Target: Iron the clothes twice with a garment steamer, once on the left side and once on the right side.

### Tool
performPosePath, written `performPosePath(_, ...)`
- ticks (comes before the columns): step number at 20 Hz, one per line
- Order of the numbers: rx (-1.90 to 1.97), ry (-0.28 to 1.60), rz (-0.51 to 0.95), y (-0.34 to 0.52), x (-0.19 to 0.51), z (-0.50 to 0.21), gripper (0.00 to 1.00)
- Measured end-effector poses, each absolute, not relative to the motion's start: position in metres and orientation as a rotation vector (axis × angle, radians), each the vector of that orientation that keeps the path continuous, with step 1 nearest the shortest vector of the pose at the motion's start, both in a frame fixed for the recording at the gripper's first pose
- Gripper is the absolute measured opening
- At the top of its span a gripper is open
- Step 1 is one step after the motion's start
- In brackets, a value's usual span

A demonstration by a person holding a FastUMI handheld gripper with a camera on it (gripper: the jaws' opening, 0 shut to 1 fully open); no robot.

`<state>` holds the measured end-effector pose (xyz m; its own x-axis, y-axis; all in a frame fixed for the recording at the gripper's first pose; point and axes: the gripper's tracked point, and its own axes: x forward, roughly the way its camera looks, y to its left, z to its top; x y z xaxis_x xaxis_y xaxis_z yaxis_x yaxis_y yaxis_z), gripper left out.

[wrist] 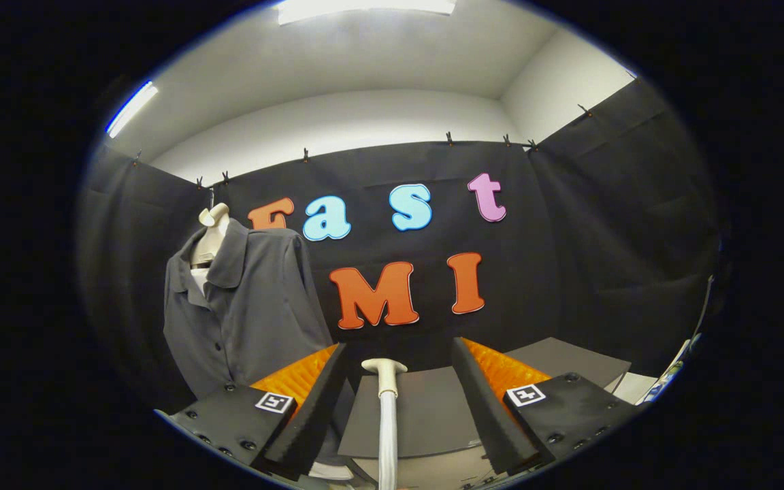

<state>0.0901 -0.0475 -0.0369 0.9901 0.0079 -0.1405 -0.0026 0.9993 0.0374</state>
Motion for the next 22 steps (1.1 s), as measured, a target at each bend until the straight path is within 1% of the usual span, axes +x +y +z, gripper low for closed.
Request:
performPosePath(3,0.059,0.229,0.045,-0.04,0.145,-0.061,0.98)
performPosePath(10,0.036,0.545,0.09,-0.018,0.247,-0.177,0.98)
performPosePath(12,0.021,0.605,0.083,-0.018,0.263,-0.208,0.98)
performPosePath(15,0.011,0.754,0.051,-0.031,0.28,-0.259,0.98)
performPosePath(19,0.074,0.954,0.096,-0.023,0.288,-0.31,0.98)
performPosePath(21,0.109,1.022,0.103,-0.022,0.282,-0.324,0.98)
performPosePath(22,0.12,1.042,0.105,-0.021,0.281,-0.326,0.96)
